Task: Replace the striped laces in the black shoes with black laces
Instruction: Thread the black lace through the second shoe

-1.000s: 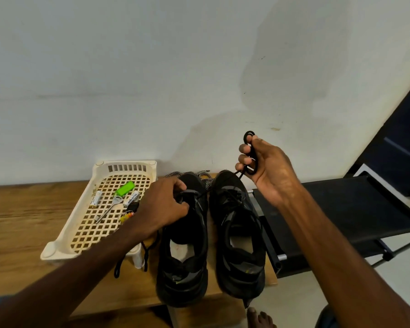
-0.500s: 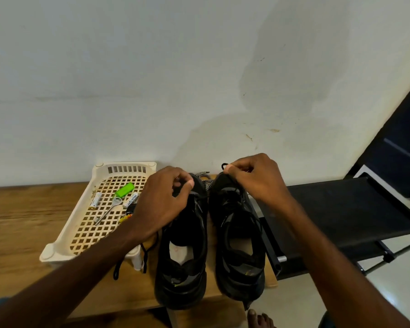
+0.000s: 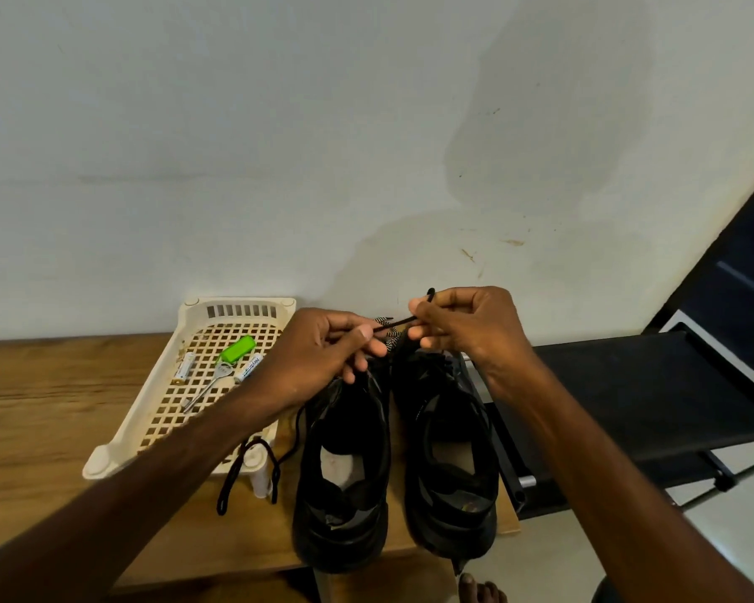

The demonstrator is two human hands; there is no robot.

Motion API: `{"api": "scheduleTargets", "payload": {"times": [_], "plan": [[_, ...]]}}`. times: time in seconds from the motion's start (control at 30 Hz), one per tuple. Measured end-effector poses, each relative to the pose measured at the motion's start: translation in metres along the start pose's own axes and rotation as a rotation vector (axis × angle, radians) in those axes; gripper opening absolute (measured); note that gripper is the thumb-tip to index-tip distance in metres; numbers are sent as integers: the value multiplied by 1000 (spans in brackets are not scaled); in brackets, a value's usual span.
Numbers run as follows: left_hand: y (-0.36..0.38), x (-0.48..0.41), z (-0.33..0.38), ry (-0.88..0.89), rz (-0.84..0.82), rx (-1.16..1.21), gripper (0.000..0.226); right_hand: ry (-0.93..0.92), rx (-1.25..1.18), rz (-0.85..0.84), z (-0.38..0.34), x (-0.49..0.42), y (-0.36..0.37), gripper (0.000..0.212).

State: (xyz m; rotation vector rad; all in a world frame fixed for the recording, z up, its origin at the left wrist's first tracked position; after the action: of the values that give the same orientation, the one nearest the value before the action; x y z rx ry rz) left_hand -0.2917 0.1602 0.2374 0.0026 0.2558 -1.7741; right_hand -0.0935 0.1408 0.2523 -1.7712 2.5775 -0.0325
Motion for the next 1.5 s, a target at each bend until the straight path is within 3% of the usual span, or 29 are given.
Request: {"api": "scheduleTargets", "payload": {"times": [0.13, 0.33, 0.47, 0.53, 0.63, 0.77, 1.07, 1.23, 1.5], "plan": [[-14, -3, -7, -35, 3, -27, 18, -27, 70, 18, 8, -5, -3, 21], [-44, -14, -12, 0, 153, -176, 20, -99, 255, 32, 12, -7, 0, 24], [-41, -17, -17, 16, 80, -249, 15, -260, 744, 83, 10, -6, -1, 45], [-39, -15, -18, 66, 86, -330, 12, -401, 836, 151, 0, -4, 2, 46], [-33, -11, -13, 161, 72, -394, 9, -549, 768, 32, -8, 2, 22, 26], [-27, -11, -4, 216, 58, -427, 9, -533, 710, -249, 8, 10, 49, 17], [-31, -5, -12, 114, 181, -591, 14, -468, 863, -126, 18, -2, 44, 9], [-11, 15, -24, 90, 69, -827, 35, -400, 839, -172, 22, -1, 47, 7], [-3, 13, -16, 99, 157, -1053, 25, -342, 782, -191, 23, 5, 57, 4]]}}
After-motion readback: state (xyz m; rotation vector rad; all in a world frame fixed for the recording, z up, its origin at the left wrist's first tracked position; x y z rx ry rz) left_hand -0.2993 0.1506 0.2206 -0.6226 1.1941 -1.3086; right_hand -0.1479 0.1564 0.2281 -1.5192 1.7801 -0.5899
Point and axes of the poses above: each hand's wrist, its own x-axis away from the middle knuckle, its own y-axis out of the palm, z = x × y, the point moved 6 cm from there along -x, towards the middle knuckle, and after that the axes turned 10 degrees about z, right-handed, at the moved point
